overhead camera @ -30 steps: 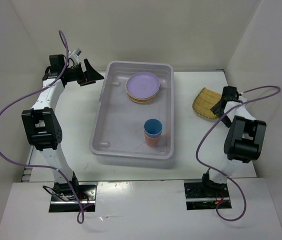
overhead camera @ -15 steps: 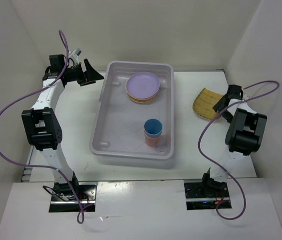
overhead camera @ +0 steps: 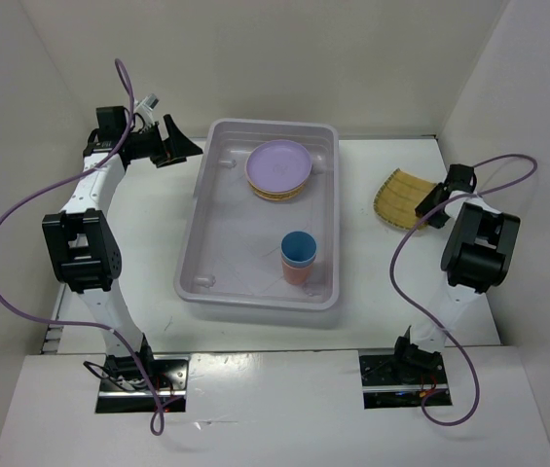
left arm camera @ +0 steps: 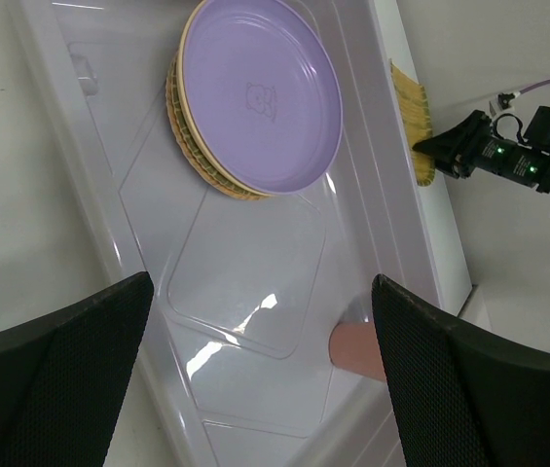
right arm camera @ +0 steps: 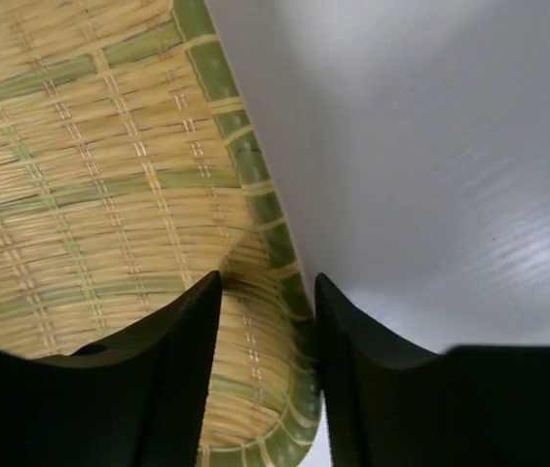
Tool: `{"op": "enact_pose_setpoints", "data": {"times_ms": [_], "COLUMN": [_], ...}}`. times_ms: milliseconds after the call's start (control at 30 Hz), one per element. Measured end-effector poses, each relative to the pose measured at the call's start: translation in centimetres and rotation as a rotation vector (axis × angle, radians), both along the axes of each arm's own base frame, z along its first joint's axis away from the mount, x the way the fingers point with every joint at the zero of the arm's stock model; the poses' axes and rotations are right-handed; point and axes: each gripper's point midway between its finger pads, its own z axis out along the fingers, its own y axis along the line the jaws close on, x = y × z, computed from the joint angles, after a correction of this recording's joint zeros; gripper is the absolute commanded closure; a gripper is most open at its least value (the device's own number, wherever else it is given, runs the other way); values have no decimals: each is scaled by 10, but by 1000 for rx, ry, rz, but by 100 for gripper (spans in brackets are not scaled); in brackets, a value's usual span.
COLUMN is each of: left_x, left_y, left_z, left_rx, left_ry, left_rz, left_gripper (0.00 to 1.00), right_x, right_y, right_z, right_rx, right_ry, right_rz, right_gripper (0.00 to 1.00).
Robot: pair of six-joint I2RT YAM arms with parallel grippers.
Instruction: Place the mixed dishes into the plastic bin
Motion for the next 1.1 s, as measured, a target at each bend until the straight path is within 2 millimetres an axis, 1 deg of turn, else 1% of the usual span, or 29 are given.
{"op": "enact_pose_setpoints", "data": {"times_ms": [100, 133, 200, 233, 267, 333, 467, 567, 700, 867, 967, 1100], "left_x": [0, 0, 0, 0, 0, 0, 0, 0, 0, -1, -1, -3], "left_y": [-1, -2, -2, -2, -2, -2, -4, -5, -5, -5, -5, -5], "left_z": [0, -1, -1, -1, -1, -1, -1, 0, 0, 0, 2, 6], "left_rx": [3, 3, 3, 4, 4, 5, 6, 7, 7, 8, 9, 11], "left_ry": [1, 2, 2, 2, 2, 5, 6, 4, 6, 10, 6, 0], "left_rz": [1, 1, 1, 1, 2, 3, 2, 0, 0, 2, 3, 4], "left_gripper": [1, 1, 1, 1, 1, 1, 1, 1, 1, 1, 1, 1], "right_x": [8, 11, 22, 28, 35, 41, 42, 39, 27, 24, 24, 32], "right_y": [0, 0, 6, 8, 11, 12, 13, 13, 14, 16, 22, 32], "right_z": [3, 5, 14, 20, 27, 33, 35, 38, 51, 77, 94, 128], "right_rx": [39, 49, 93, 107, 117, 118, 120, 116, 96, 74, 58, 36], "right_ry": [-43, -56, -111, -139, -169, -194, -197, -200, -193, -226, -250, -305], "right_rz": [19, 29, 50, 63, 78, 93, 94, 94, 96, 99, 109, 140], "right_gripper": [71, 82, 96, 100, 100, 100, 100, 100, 100, 100, 100, 100]}}
